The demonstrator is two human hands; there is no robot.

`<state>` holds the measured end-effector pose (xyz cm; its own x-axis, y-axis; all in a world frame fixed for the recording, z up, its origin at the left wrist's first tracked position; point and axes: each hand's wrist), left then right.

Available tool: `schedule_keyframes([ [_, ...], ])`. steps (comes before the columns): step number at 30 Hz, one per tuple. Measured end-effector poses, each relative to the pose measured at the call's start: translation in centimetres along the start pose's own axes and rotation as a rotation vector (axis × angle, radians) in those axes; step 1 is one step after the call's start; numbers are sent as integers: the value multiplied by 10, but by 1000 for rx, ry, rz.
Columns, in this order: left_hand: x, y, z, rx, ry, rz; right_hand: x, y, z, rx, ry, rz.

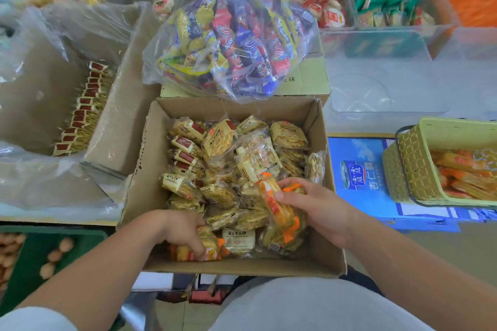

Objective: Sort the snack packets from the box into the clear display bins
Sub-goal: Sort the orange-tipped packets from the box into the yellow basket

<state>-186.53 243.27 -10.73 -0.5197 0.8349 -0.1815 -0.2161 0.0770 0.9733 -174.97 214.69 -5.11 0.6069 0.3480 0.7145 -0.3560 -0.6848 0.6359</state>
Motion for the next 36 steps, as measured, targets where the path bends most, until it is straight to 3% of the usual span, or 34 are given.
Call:
schedule_keyframes([
  [5, -23, 37, -2, -120, 68, -3, 19, 25, 44, 158, -92, 75],
  [13, -76, 101, -24, -545, 618, -164, 53, 71, 166, 265, -31, 119],
  [15, -108, 98, -36, -614, 895, -348, 56, 80, 204, 209, -40, 118],
  [17, -150, 85, -49, -555, 1136, -504, 55, 89, 242, 145, -44, 124],
  [23, -297, 35, -50, -456, 1523, -738, 37, 118, 350, -93, 26, 64],
  [25, -339, 23, -42, -411, 1609, -777, 27, 121, 382, -273, 173, 7],
  [27, -376, 13, -33, -377, 1635, -770, 18, 119, 406, -463, 384, -47],
  [29, -410, 4, -26, -335, 1615, -736, 8, 113, 419, -527, 512, -52],
  [33, -469, -7, -16, -297, 1432, -609, -9, 99, 423, -415, 763, -75],
  [36, -495, -14, -12, -402, 1083, -528, -14, 100, 424, -323, 831, -111],
])
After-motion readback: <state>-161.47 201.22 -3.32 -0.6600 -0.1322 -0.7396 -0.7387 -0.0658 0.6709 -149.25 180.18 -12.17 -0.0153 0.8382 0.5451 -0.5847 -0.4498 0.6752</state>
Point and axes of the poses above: each hand's wrist, its own y-axis away from the middle knuckle, its own z-axis out of the back of the hand, x = y × z, and after that the axes turned 6 degrees about x, right-handed
